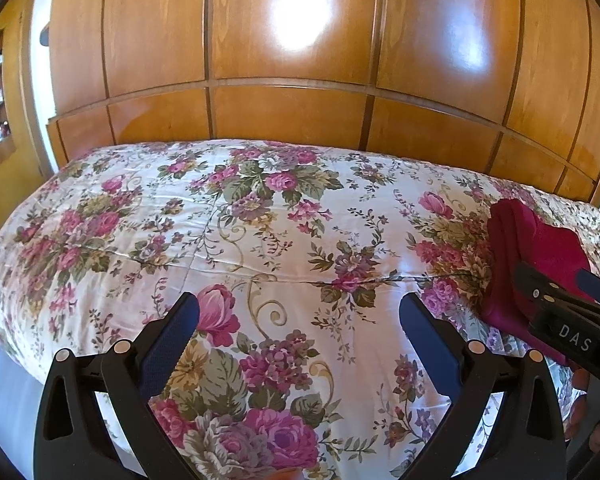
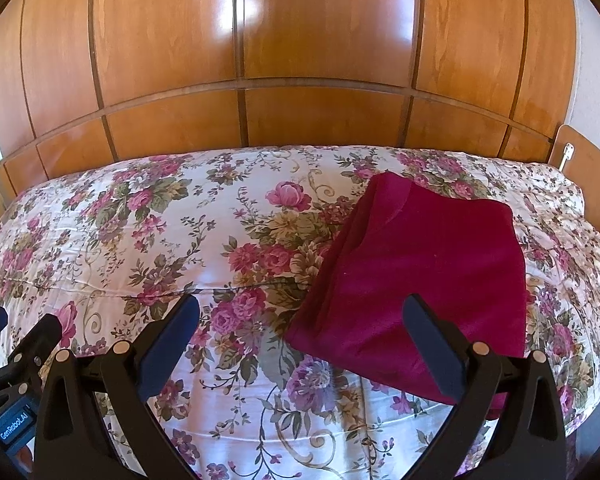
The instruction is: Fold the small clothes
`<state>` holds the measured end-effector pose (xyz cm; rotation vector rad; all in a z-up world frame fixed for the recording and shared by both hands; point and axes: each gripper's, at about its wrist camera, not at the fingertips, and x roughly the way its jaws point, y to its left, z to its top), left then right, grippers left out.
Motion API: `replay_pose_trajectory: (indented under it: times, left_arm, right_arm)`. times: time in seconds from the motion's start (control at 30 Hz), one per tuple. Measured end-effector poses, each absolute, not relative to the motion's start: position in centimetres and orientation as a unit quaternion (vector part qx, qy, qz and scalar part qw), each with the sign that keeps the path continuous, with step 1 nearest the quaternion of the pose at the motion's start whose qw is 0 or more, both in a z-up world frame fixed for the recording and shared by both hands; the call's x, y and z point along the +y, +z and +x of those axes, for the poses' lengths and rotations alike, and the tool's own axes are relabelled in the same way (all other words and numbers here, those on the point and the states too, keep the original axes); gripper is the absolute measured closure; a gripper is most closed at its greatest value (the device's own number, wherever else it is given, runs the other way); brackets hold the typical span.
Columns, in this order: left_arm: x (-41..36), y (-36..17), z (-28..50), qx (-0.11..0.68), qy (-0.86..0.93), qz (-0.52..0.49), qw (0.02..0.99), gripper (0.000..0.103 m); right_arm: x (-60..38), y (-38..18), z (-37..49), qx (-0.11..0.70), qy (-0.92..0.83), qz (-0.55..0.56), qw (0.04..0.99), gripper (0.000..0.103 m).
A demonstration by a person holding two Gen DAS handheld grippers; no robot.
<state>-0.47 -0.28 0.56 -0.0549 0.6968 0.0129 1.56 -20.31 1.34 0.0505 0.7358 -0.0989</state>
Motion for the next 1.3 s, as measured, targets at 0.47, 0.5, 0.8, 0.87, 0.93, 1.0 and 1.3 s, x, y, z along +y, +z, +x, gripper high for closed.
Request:
replay_pose_trajectory:
  times: [0.47,0.5,0.8,0.87,0.93,1.0,1.3]
  left_arm:
    - [-2.0,1.9,-0.4,0.323,-0.013,-0.017,0.946,0.004]
    - [-2.1,1.8,-0.4,0.322,-0.014,-0.016,0.946,0.004]
    - [-3.3,2.2,-0.1,0.318,-0.028,-0.016,0.947,0.004]
    - [-4.0,2.5,-0.1,0.314,-0.039,-0.011,0.949,0.004]
    - [-4.7,2.7,-0.3,0.310,-0.050,-0.005,0.949,0.004]
    - [-5.2,2.6,-0.5,0.310,-0.056,0.000,0.949,0.004]
    - [-3.6,1.7,-0.4,0.328,-0.040,-0.013,0.944,0.004]
  right_arm:
    - [-21.6,1.6,1.0,0.353,-0.061,0.036,0.933,0.002]
    - [-21.7,1.6,1.0,0.354,-0.062,0.036,0.933,0.002]
    - [-22.5,2.1,0.5,0.343,-0.077,0.039,0.935,0.002]
    - [-23.1,2.3,0.2,0.342,-0.084,0.042,0.935,0.002]
    - [-23.6,2.3,0.0,0.342,-0.091,0.044,0.934,0.002]
    - [-24.1,2.1,-0.1,0.346,-0.098,0.048,0.932,0.002]
    - [-23.5,1.5,-0.1,0.355,-0.084,0.043,0.930,0.002]
